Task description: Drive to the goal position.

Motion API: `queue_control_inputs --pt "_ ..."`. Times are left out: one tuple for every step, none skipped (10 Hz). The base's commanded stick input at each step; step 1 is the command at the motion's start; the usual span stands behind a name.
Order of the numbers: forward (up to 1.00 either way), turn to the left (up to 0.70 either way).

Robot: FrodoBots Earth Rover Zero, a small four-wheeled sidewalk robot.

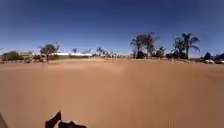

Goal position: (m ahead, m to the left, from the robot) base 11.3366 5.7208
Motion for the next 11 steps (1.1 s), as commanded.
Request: queue_control_inputs --pt "0.70 0.00" --pt "0.70 0.00" --pt "0.70 0.00" --pt "0.70 0.00" --pt "0.70 0.00" --pt "0.70 0.00" --pt "0.70 0.00" --pt "0.70 0.00" --pt "0.70 0.00" --pt "0.70 0.00" --pt "0.70 0.00"
